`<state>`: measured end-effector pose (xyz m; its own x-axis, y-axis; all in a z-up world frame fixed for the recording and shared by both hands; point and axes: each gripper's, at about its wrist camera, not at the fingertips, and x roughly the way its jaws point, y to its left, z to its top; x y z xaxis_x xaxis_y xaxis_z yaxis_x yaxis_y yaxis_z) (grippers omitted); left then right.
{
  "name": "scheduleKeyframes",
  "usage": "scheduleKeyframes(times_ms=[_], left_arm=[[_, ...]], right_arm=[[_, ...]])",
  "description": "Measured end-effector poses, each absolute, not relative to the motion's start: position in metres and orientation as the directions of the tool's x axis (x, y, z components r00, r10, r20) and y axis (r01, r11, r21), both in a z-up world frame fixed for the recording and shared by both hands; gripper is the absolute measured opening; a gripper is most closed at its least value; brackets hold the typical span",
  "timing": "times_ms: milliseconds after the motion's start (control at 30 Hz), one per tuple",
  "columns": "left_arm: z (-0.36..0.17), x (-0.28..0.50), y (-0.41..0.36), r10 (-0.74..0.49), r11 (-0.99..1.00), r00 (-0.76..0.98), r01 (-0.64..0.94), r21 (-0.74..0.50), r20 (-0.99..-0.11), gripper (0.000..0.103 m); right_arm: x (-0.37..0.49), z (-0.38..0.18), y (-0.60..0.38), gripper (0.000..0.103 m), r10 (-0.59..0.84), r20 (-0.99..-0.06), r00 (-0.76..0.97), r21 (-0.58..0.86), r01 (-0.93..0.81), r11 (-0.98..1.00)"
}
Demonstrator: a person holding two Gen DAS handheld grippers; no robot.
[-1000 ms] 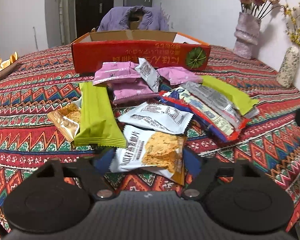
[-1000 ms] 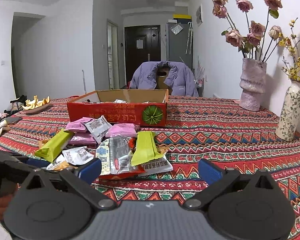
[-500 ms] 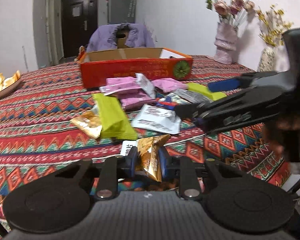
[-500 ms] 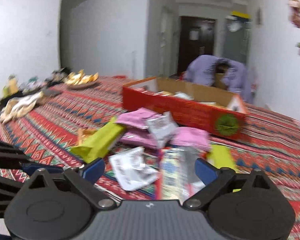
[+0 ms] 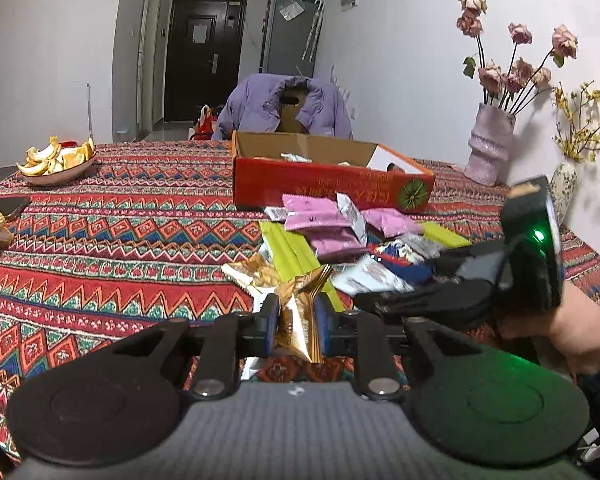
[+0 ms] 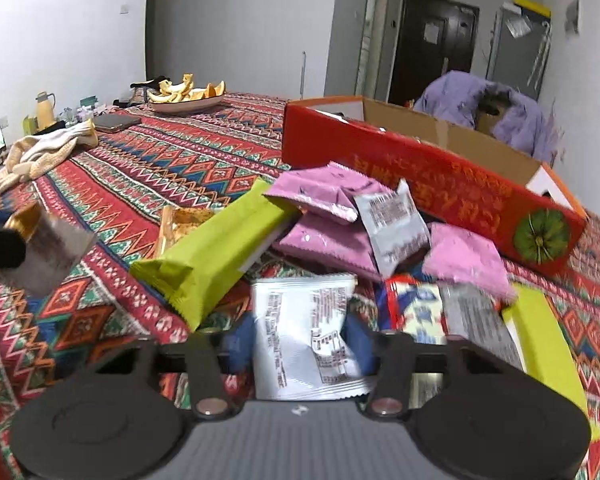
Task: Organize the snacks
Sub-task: 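Grasp a gold packet with the left gripper while the right grasps a white packet, then drop both held packets into the red box and open both grippers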
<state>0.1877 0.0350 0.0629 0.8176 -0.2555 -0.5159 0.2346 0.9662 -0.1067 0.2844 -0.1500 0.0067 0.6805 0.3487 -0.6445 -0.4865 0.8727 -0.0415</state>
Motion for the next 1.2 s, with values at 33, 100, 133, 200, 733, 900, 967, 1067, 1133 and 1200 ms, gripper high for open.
scheduleKeyframes(times_ms=[33,100,133,200,733,900,967,1067,1133,1200], left_arm=[[0.064,0.188,0.034,-0.254,0.966,0.819,0.235,-0.103,-0.514,0.020],[0.065,0.187,0.031,-0.255,0.966,0.822,0.238,-0.099,-0.509,0.020],[0.067,0.187,0.029,-0.259,0.965,0.822,0.242,-0.100,-0.507,0.020],[0.069,0.186,0.026,-0.269,0.962,0.821,0.252,-0.103,-0.504,0.020],[0.089,0.198,-0.005,-0.313,0.945,0.826,0.321,-0.067,-0.469,0.020],[0.119,0.253,0.002,-0.323,0.943,0.851,0.328,-0.061,-0.415,0.020],[0.132,0.285,0.002,-0.325,0.942,0.860,0.331,-0.054,-0.393,0.020],[0.144,0.343,0.002,-0.310,0.948,0.867,0.315,-0.051,-0.391,0.020],[0.146,0.382,0.001,-0.310,0.948,0.858,0.313,-0.063,-0.410,0.020],[0.142,0.426,-0.002,-0.304,0.950,0.842,0.302,-0.076,-0.446,0.020]], right_arm=[[0.279,0.008,-0.151,0.042,0.345,-0.648,0.679,-0.045,-0.486,0.873],[0.266,0.010,-0.155,0.038,0.349,-0.644,0.681,-0.040,-0.485,0.873],[0.258,0.012,-0.158,0.038,0.350,-0.639,0.685,-0.036,-0.481,0.876],[0.243,0.017,-0.163,0.038,0.354,-0.624,0.697,-0.023,-0.469,0.883],[0.211,0.052,-0.218,0.038,0.365,-0.509,0.780,0.079,-0.379,0.922],[0.239,0.081,-0.228,0.038,0.389,-0.451,0.803,0.070,-0.403,0.913],[0.262,0.098,-0.233,0.038,0.385,-0.428,0.817,0.048,-0.405,0.913],[0.307,0.117,-0.241,0.038,0.385,-0.411,0.827,0.043,-0.404,0.914],[0.349,0.126,-0.247,0.038,0.386,-0.419,0.822,0.057,-0.400,0.915],[0.390,0.130,-0.250,0.038,0.380,-0.440,0.814,0.073,-0.390,0.918]])
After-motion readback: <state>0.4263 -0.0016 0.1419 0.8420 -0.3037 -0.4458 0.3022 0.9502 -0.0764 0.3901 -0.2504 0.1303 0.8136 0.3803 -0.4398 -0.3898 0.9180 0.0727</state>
